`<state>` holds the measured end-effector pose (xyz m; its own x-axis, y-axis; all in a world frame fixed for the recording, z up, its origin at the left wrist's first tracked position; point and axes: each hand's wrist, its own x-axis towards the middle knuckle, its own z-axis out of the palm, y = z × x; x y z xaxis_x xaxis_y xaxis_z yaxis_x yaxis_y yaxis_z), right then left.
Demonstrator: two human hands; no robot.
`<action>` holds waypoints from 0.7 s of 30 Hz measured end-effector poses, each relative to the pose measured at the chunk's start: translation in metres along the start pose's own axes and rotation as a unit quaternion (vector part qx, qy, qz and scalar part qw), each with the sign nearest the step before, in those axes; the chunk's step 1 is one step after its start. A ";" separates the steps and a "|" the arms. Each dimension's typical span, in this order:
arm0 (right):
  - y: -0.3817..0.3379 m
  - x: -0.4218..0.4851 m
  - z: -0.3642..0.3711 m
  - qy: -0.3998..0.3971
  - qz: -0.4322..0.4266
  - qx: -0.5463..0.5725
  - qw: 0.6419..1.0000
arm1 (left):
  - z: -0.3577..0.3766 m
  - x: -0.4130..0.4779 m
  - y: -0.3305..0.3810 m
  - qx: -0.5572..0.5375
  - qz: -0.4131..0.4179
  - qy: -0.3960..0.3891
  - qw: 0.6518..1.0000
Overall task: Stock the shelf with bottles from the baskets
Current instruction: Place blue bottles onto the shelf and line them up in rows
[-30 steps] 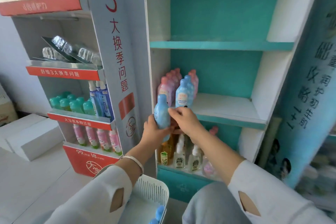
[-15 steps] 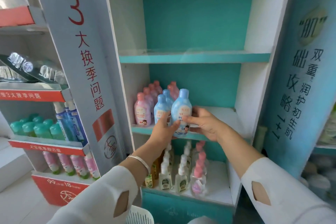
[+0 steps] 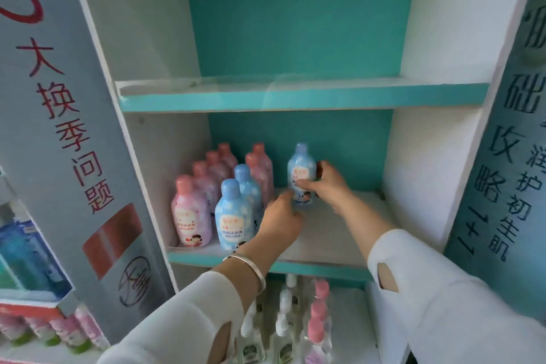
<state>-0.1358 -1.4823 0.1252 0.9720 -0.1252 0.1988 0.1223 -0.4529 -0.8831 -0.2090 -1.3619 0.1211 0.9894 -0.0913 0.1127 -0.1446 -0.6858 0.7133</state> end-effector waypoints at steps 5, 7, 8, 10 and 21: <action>0.014 0.030 0.009 -0.016 0.003 0.004 1.000 | 0.011 0.031 -0.007 -0.002 -0.039 0.016 0.999; 0.021 0.037 0.014 -0.021 0.001 0.019 1.000 | 0.015 0.037 -0.011 0.002 -0.042 0.015 0.999; 0.023 0.040 0.016 -0.026 -0.004 0.025 0.999 | 0.017 0.041 -0.014 0.002 -0.040 0.017 0.999; 0.024 0.042 0.017 -0.043 -0.010 0.041 0.998 | 0.020 0.042 -0.019 0.006 -0.043 0.015 0.999; 0.012 0.002 0.008 -0.012 0.026 -0.092 0.995 | 0.005 0.009 -0.006 0.006 -0.021 0.025 0.999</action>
<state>-0.1304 -1.4810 0.1123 0.9809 -0.1321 0.1428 0.0354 -0.6005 -0.7989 -0.1988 -1.3623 0.1148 0.9928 -0.0260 0.1168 -0.1018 -0.6970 0.7098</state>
